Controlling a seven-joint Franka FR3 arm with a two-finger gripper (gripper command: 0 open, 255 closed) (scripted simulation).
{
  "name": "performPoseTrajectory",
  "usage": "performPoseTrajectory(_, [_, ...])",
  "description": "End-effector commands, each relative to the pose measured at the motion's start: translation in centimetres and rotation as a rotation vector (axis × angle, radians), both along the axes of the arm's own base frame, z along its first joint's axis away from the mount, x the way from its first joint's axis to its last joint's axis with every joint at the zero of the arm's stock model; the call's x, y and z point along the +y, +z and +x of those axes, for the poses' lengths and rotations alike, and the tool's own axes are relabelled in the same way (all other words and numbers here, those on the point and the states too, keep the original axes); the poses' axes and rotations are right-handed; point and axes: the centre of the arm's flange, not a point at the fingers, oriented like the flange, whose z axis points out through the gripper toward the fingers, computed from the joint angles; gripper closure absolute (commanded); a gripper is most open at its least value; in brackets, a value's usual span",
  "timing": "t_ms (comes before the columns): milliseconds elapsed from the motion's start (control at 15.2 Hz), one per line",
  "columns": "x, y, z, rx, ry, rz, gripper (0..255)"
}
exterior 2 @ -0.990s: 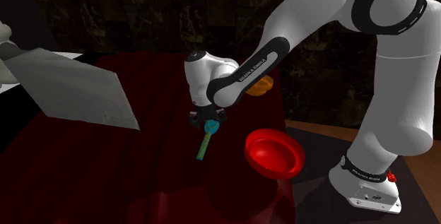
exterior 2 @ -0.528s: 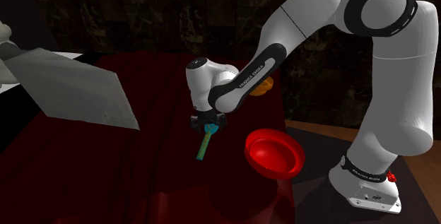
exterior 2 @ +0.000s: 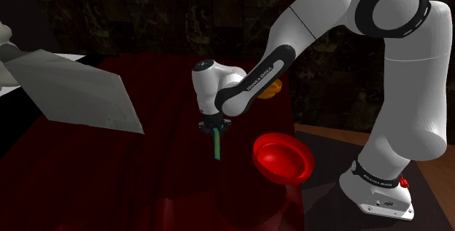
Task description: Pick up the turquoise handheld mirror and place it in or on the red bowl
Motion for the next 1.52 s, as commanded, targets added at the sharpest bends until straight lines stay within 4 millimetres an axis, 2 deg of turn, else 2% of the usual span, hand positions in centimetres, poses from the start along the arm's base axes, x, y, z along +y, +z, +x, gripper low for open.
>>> performPoseTrajectory(0, [0.0,0.0,0.0,0.001,0.0,0.0,255])
performPoseTrajectory(396, [0.0,0.0,0.0,0.001,0.0,0.0,255])
performPoseTrajectory(1452, [0.0,8.4,0.0,0.001,0.0,0.0,255])
